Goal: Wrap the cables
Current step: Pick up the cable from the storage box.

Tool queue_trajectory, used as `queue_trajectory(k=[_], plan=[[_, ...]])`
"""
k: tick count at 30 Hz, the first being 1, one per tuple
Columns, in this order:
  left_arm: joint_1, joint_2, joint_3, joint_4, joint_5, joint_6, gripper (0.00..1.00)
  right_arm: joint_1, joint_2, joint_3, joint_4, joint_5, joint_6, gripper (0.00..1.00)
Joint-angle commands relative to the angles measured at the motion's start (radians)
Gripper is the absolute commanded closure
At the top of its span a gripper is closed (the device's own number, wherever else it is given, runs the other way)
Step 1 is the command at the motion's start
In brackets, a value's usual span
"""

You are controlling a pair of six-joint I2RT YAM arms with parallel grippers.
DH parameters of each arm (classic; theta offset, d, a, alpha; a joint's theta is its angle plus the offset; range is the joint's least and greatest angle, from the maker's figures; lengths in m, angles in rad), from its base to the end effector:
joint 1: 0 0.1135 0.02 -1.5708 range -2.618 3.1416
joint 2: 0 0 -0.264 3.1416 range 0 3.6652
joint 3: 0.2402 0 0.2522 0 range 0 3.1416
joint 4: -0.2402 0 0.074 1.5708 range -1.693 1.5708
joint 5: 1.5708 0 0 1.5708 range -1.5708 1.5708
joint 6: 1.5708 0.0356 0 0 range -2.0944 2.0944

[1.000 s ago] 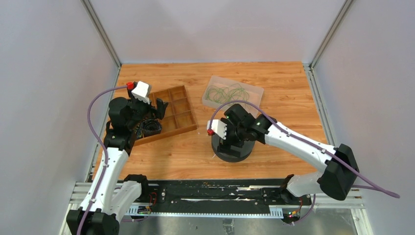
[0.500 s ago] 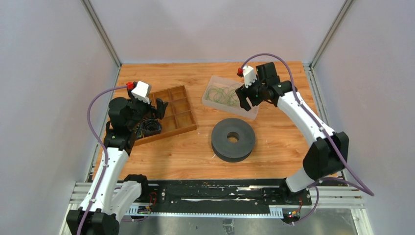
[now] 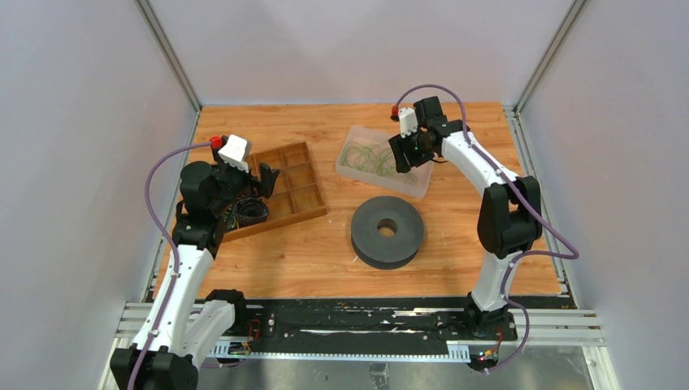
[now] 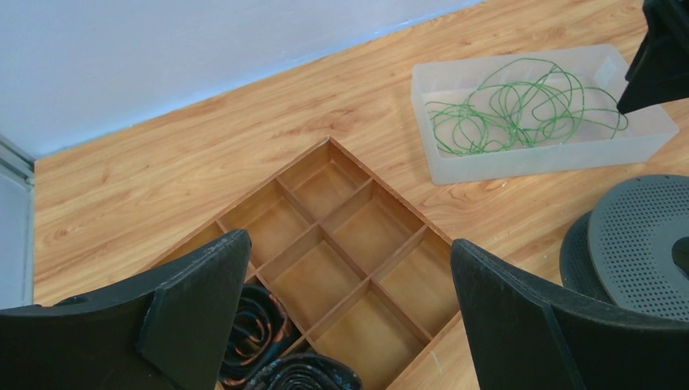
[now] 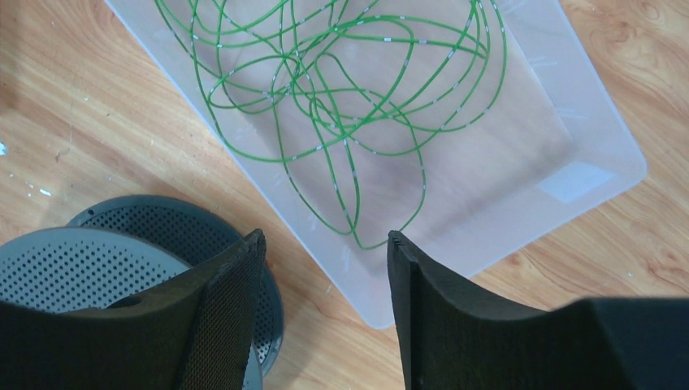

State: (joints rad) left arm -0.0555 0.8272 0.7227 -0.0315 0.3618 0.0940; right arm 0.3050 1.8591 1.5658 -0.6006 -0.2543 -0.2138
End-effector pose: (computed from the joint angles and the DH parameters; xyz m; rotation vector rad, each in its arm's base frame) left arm 0.1965 -0.0235 0.3274 0.3939 1.6597 -0.2797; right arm 0.3930 0.1331 0.2687 -0.7365 2.3445 0.3529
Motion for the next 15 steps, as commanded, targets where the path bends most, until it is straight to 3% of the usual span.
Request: queue_trajectory(k=[1,15], plan=[[0.003,-0.004,-0.005,0.025,0.020,-0.006,0.02,-0.016,0.038,0.052,-0.005,-0.017,-0.004,0.45],[0.004,-0.005,-0.005,0.023,0.017,0.000,0.02,-0.030,0.118,0.096,-0.008,-0.064,-0.042,0.57]])
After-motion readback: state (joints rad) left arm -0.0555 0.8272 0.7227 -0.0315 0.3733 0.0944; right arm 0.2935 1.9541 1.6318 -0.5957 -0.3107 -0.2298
